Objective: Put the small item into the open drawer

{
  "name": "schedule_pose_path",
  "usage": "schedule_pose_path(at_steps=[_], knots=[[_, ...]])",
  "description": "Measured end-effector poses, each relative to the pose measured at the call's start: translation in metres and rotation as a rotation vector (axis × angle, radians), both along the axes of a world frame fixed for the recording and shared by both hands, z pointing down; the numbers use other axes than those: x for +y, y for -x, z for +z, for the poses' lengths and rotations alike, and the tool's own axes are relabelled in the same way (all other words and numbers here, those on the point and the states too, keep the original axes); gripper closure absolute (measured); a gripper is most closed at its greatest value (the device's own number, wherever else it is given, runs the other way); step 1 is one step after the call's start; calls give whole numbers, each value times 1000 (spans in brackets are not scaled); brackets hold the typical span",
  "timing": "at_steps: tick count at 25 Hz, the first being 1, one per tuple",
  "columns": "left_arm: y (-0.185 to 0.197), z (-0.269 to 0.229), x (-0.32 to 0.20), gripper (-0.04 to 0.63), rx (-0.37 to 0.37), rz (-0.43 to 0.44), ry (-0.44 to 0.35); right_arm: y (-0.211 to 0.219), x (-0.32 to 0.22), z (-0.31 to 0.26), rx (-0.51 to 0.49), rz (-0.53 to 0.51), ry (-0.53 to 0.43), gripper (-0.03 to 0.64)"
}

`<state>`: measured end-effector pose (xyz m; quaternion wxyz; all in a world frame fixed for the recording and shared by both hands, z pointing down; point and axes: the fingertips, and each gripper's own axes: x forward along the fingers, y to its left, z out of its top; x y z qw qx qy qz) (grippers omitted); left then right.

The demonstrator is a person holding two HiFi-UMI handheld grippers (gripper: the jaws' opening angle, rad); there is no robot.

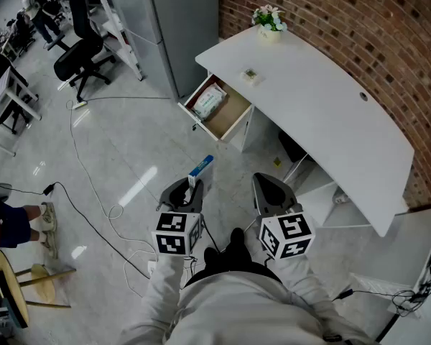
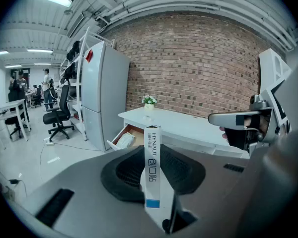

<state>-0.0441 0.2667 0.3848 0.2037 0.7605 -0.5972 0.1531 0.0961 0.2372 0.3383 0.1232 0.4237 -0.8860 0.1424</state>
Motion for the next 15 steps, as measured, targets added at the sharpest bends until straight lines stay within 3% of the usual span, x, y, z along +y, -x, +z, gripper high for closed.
schedule_pose_path(at_steps=[15], knots=[[-24,-8,-36,494,-49,-61,-20,-39,-40,-6,-14,-4,-37,591]])
